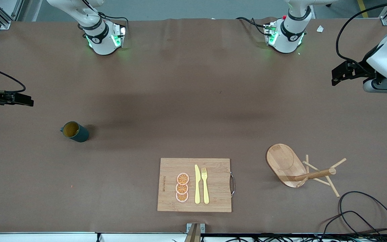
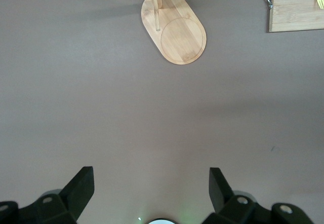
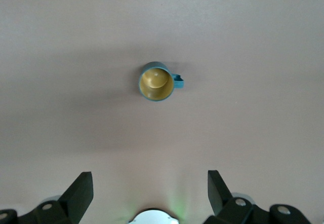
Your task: Transfer cup from left to right arm and place
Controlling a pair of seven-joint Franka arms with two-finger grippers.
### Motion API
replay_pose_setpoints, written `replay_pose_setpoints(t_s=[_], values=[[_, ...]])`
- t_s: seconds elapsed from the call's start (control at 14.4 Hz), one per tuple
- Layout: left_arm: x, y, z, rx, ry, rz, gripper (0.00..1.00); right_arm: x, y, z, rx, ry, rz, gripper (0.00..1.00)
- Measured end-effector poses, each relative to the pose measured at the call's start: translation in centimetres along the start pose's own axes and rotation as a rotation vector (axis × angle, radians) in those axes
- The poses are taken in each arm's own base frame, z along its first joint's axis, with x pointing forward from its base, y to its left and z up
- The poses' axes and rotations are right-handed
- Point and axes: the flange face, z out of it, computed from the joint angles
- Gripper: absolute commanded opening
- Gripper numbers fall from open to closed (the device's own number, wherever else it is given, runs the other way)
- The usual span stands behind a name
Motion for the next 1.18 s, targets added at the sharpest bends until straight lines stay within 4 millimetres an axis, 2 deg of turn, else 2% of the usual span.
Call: replay_pose_setpoints(t_s=[0.42,0.56,0.9,1.18], values=[[0.1,0.0,0.1,0.0,0.005,0.0,1.0,-1.0,0.1,-1.0,0.021,0.002,0.016,1.0],[0.2,0.0,0.1,0.0,0.006,0.0,1.0,-2.6,0.2,-1.8,0.027,0.021,0.013,1.0],[0.2,0.1,0.1,-0.001,0.009,0.001,1.0,-7.7,0.6,-2.6,0.042,0.062,0.011,1.0],[0.5,0.2,0.3,-0.001,0.013,0.005,1.0,-9.4,0.7,-3.6,0.046,0.084,0.011,1.0]])
